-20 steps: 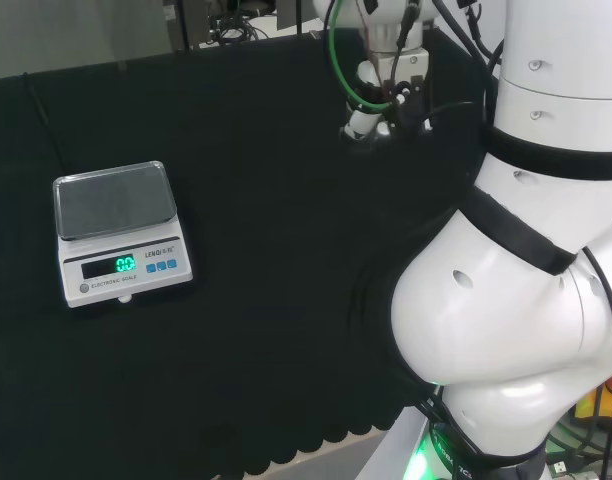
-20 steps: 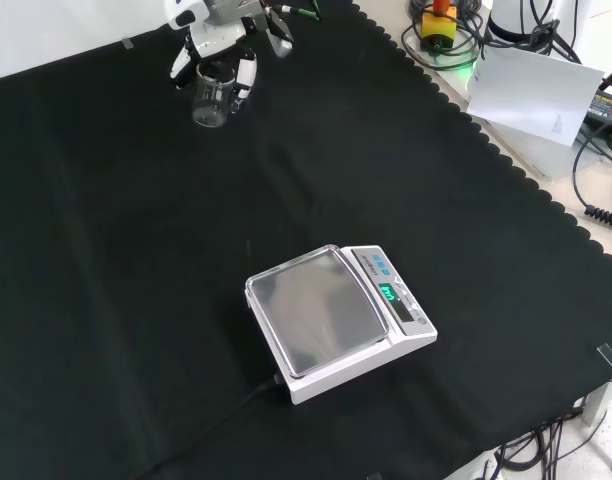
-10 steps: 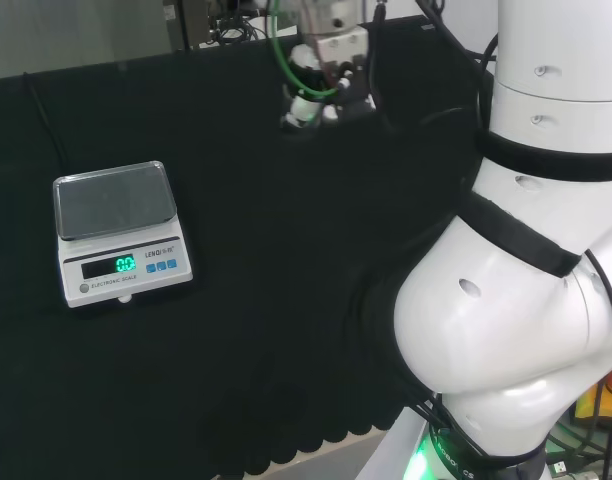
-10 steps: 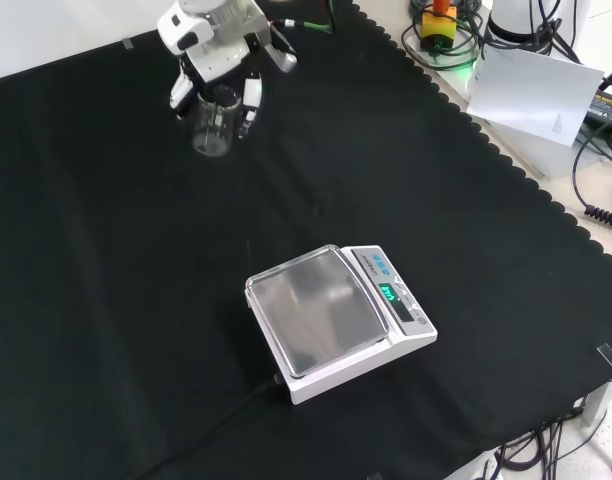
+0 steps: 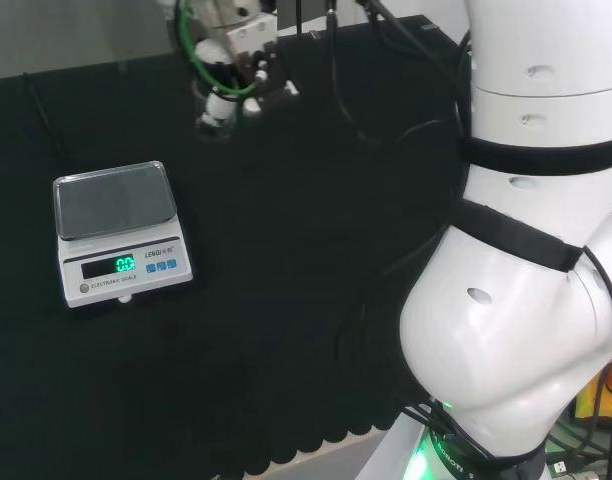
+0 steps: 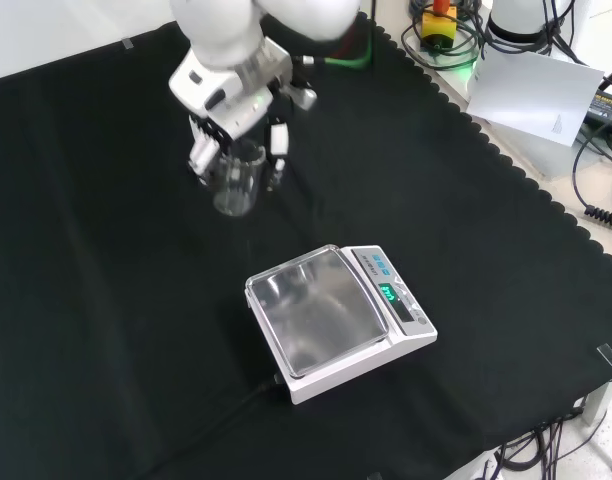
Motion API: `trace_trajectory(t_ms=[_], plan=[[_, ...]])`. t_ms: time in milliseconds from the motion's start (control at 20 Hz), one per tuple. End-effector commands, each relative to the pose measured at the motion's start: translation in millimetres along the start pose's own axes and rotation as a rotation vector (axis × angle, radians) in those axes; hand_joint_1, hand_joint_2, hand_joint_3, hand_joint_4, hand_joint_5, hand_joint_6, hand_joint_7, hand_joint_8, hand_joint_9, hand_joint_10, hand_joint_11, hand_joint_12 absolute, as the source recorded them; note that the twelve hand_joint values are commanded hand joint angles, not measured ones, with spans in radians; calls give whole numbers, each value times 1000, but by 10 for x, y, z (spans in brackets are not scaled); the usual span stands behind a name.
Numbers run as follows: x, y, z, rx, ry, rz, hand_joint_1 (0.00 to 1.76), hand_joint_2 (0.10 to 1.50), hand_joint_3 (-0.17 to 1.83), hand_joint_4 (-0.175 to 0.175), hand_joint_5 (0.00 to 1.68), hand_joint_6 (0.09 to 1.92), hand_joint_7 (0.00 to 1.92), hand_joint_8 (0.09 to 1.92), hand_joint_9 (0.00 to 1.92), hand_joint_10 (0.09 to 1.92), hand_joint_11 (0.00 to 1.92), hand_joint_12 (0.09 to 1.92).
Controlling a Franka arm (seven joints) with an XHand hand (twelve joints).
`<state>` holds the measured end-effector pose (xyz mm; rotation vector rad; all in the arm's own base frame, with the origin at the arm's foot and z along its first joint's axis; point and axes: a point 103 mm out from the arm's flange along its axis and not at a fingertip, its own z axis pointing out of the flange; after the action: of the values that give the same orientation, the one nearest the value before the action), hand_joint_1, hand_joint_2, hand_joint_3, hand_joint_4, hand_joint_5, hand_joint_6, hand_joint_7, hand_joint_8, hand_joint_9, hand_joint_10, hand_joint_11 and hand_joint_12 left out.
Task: Put the beaker on the electronic balance.
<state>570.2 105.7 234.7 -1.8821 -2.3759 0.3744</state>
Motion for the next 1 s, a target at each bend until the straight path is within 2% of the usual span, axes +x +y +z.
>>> trace_trajectory(t_ms=[50, 550, 1000], plan=[[795, 156, -2, 44, -41, -143, 1180, 906, 605, 42, 830, 1373, 861, 1360, 1145, 1052, 1299, 718], [1210, 102, 87, 70, -65, -265, 1181, 901, 613, 42, 834, 1373, 862, 1358, 1147, 1052, 1294, 718], [1390, 128, 271, 110, -73, -309, 1182, 898, 617, 43, 837, 1373, 862, 1357, 1148, 1053, 1284, 717]])
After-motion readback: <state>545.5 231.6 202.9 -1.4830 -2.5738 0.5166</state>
